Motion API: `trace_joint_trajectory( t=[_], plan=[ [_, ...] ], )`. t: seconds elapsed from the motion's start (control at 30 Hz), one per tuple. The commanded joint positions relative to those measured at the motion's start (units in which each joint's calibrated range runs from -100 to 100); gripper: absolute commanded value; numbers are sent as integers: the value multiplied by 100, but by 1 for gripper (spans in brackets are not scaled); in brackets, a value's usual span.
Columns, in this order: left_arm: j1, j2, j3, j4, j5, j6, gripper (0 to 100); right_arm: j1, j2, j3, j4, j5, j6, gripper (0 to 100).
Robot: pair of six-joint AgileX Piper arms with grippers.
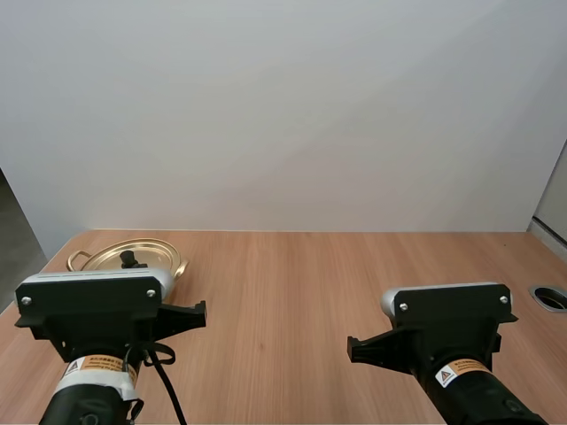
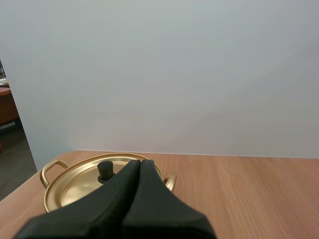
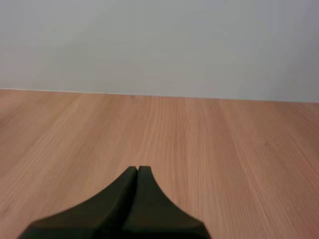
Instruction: Open the pot, put the car inside, and close it
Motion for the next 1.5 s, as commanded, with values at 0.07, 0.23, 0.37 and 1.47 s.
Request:
trace_joint_trajectory(
  t=[0.07,0.23,0.37,1.47],
  plan=[
    [0,0,0,-1,-3,-2,0,-1,0,0,-1290,-4,1366,0],
    [0,0,0,-1,-3,-2,0,-1,0,0,-1290,-4,1366,0],
    [65,0,0,-71,-3,-2,0,-1,0,0,-1290,-4,1366,0],
    [99,0,0,-3712,1401,2715,0,-1,0,0,-1290,-4,1366,0]
  ],
)
